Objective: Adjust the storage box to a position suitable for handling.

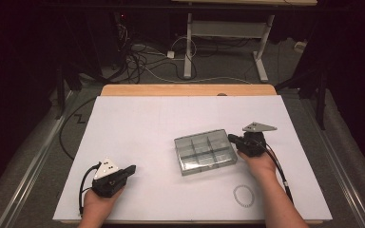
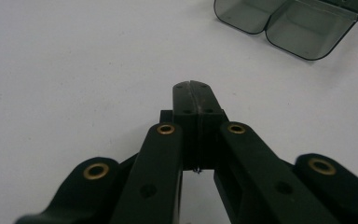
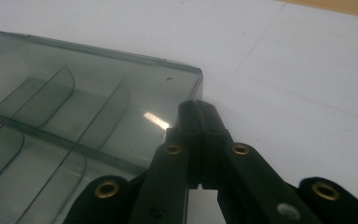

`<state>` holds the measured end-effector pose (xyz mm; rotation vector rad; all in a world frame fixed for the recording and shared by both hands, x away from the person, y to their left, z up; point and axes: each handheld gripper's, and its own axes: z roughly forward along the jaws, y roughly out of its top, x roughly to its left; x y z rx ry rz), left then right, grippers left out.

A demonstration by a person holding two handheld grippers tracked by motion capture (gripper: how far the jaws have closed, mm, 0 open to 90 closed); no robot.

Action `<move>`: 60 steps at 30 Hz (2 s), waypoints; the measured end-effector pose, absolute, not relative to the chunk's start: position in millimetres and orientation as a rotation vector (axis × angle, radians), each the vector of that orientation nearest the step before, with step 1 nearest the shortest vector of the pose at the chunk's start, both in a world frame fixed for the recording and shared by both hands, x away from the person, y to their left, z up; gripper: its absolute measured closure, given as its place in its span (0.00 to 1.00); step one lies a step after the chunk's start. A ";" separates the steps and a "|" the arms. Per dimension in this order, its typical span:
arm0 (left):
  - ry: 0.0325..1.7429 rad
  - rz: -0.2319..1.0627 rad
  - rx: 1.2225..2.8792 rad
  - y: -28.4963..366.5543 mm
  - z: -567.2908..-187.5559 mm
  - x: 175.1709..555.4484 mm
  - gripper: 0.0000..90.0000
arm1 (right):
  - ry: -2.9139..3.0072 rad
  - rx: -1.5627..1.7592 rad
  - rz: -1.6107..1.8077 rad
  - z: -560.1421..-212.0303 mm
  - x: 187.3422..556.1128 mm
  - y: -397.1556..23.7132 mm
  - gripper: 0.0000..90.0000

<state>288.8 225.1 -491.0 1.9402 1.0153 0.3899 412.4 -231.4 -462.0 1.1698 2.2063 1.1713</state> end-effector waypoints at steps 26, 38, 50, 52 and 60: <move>1.027 0.366 1.937 214.4 -488.6 289.5 0.98 | 2.271 1.133 1.169 -475.2 345.4 -219.2 1.00; 1.036 0.361 1.939 211.7 -485.9 290.8 0.98 | 2.395 0.999 1.142 -473.3 304.7 -189.4 1.00; 1.107 0.378 1.961 210.9 -479.8 326.5 0.98 | 2.465 0.864 1.186 -474.3 285.2 -155.2 1.00; 1.113 0.375 1.983 206.4 -481.1 336.9 0.98 | 2.434 0.881 1.208 -471.3 285.1 -162.4 1.00; 1.140 0.339 2.025 192.9 -489.7 359.3 0.98 | 2.350 0.996 1.233 -472.1 288.9 -197.6 1.00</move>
